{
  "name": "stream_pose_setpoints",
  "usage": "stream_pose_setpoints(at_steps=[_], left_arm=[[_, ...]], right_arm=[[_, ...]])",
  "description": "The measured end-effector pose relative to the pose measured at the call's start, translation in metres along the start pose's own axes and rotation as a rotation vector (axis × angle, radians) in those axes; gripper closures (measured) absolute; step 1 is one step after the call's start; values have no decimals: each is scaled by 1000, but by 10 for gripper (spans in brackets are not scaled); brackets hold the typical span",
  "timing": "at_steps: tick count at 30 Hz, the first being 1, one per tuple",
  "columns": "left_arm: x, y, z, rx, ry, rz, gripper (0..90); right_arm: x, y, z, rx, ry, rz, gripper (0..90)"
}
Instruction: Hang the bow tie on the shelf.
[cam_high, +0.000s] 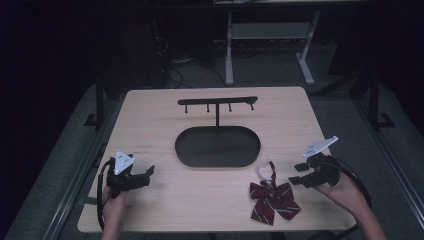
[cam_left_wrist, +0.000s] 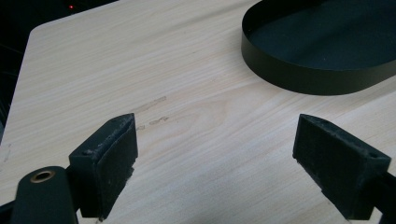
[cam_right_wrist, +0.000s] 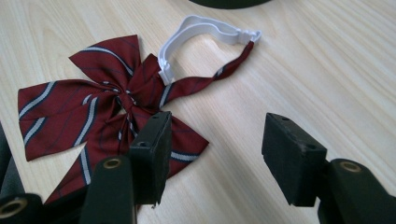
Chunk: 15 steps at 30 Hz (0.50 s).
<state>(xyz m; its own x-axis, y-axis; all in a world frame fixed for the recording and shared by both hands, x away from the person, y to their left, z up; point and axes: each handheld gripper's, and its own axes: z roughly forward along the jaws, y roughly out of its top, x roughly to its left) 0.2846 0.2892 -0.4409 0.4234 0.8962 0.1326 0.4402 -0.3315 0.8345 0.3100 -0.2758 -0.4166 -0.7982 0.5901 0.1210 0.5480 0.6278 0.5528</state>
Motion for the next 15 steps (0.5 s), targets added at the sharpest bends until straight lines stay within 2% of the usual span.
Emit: stream_pose_setpoints(at_steps=[15], left_arm=[[-1, 0, -3, -6, 2, -1, 135]], right_arm=[[4, 32, 7, 51, 5, -90, 429]])
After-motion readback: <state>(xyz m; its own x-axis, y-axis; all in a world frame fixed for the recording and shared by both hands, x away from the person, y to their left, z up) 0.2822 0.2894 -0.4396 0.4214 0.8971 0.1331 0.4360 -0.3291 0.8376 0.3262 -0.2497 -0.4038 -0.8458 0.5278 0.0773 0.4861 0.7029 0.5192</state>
